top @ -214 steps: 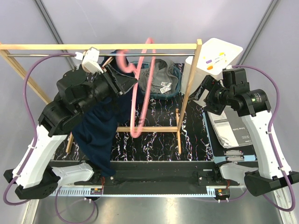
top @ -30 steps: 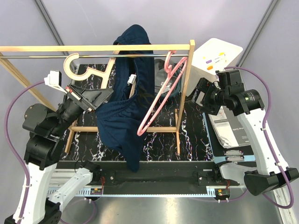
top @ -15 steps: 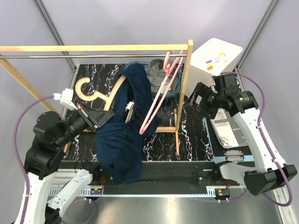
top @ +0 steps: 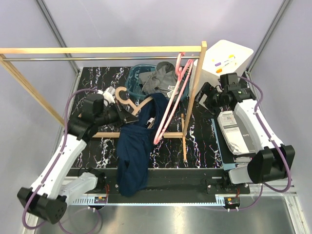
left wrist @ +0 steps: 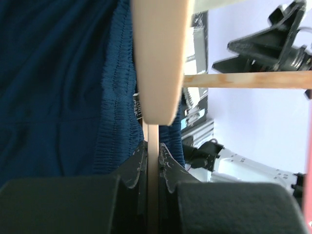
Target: Remove the shorts from the hanger
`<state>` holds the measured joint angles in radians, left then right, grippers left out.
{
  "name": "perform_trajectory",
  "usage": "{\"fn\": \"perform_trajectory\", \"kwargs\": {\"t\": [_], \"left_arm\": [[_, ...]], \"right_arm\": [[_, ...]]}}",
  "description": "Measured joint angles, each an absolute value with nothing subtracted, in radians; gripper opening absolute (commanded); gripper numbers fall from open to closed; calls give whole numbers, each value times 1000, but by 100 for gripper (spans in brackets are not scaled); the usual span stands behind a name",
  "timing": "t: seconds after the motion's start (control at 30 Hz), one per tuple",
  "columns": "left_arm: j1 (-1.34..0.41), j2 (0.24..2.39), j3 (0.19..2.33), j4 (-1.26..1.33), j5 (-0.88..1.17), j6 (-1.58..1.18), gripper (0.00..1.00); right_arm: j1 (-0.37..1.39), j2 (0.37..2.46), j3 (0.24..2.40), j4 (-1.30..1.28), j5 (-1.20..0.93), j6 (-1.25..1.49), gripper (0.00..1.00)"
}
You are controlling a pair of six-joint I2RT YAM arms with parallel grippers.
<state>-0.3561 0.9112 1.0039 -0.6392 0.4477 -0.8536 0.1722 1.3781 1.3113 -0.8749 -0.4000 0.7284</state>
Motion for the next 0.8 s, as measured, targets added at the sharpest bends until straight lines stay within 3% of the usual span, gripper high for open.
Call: {"fn": "perform_trajectory", "kwargs": {"t": [0.5,0.8], "left_arm": [[-413,1264,1185,-553,651,-724,0],[-466,1415,1286,-543,655,-716,0]], "right_arm": [[171,1653,1470,-653,-577,619,98],[168,1721,1507,-555,-688,548,95]]}}
